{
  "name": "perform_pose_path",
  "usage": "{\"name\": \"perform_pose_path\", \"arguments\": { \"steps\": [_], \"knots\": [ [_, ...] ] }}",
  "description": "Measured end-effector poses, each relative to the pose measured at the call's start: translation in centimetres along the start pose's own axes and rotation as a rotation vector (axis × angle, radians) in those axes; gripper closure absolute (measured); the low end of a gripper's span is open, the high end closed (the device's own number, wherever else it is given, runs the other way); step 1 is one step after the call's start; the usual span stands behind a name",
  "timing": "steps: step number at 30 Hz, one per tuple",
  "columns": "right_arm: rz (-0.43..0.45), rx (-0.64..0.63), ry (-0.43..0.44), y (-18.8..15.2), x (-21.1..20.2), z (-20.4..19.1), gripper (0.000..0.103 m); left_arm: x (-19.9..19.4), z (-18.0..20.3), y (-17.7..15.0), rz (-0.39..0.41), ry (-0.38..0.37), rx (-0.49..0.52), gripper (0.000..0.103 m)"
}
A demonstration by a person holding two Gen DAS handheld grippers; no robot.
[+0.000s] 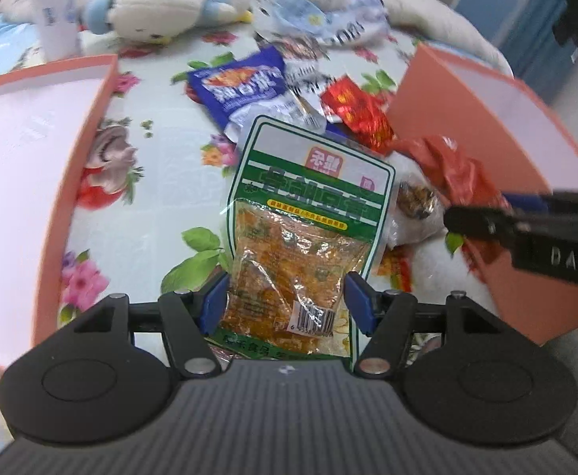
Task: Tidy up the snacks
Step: 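Grasp the green-labelled snack pack with the left gripper while the right grasps a red bag, then lower the green pack and red bag into the pink box and release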
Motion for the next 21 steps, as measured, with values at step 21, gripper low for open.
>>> {"name": "perform_pose_path", "arguments": {
  "steps": [21],
  "knots": [
    [0.186, 0.068, 0.012, -4.6, -14.0, -1.7, 0.062, -14.5, 4.7, -3.5, 0.196, -0.011, -0.128, 0.035]
  ]
}}
Point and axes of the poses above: each gripper's, at about its wrist camera, not at the fingertips, and x roughly the way its jaws point, z to its right, y to its top, the point moved 4 cm from there along x, roughly the way its jaws point, and after that the axes turned 2 degrees about y, right-handed, at the moved point
